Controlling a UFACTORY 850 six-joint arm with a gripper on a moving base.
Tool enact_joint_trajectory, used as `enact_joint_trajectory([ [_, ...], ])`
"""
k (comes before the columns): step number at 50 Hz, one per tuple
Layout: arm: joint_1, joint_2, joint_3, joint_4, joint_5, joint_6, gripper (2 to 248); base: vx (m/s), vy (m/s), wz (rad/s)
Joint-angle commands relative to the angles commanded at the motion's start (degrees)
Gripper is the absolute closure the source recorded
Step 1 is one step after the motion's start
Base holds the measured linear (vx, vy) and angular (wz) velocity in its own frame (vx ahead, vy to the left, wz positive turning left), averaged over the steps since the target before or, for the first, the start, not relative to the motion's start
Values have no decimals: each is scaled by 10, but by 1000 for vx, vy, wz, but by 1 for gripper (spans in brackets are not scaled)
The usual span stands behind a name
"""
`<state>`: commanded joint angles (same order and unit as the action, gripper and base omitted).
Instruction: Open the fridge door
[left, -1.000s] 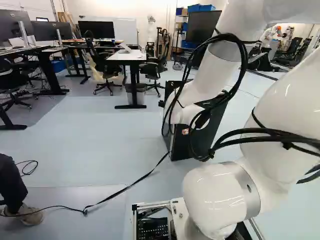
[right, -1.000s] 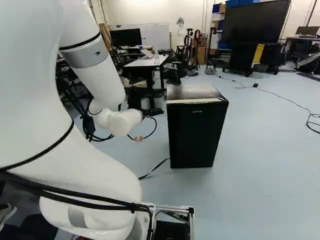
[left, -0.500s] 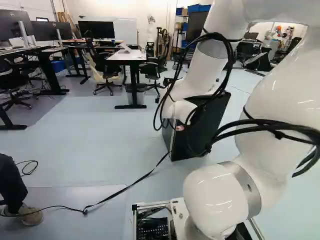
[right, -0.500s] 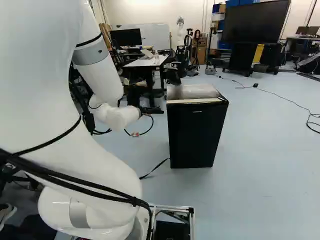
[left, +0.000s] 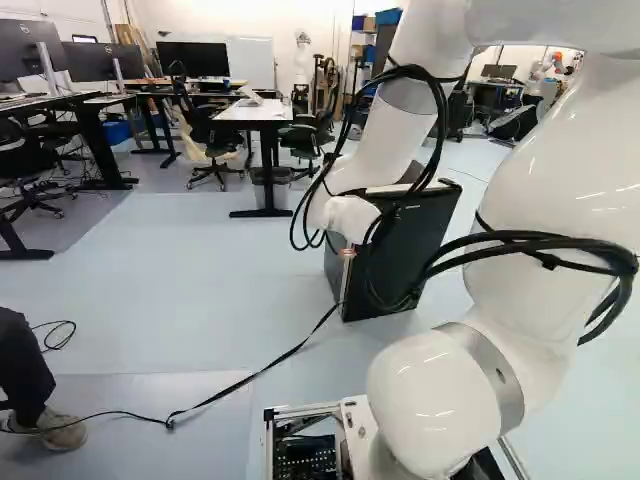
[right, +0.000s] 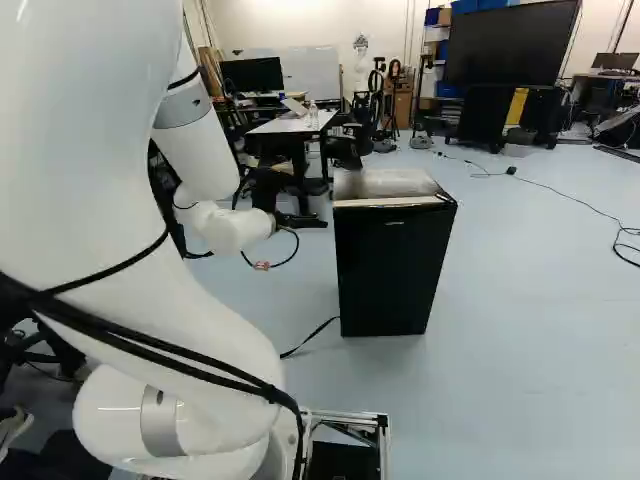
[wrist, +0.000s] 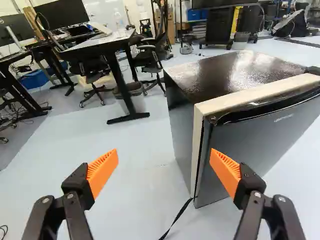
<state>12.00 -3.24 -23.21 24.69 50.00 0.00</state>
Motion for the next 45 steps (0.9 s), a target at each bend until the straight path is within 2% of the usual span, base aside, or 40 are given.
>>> enact_joint_trajectory([
  [16,27,-8,-8,75,1,0,3,0,0,0],
  [31,51,-32,-35,147,6,0,3,0,0,0],
  [45,61,-66,-73,213,11,0,3,0,0,0],
])
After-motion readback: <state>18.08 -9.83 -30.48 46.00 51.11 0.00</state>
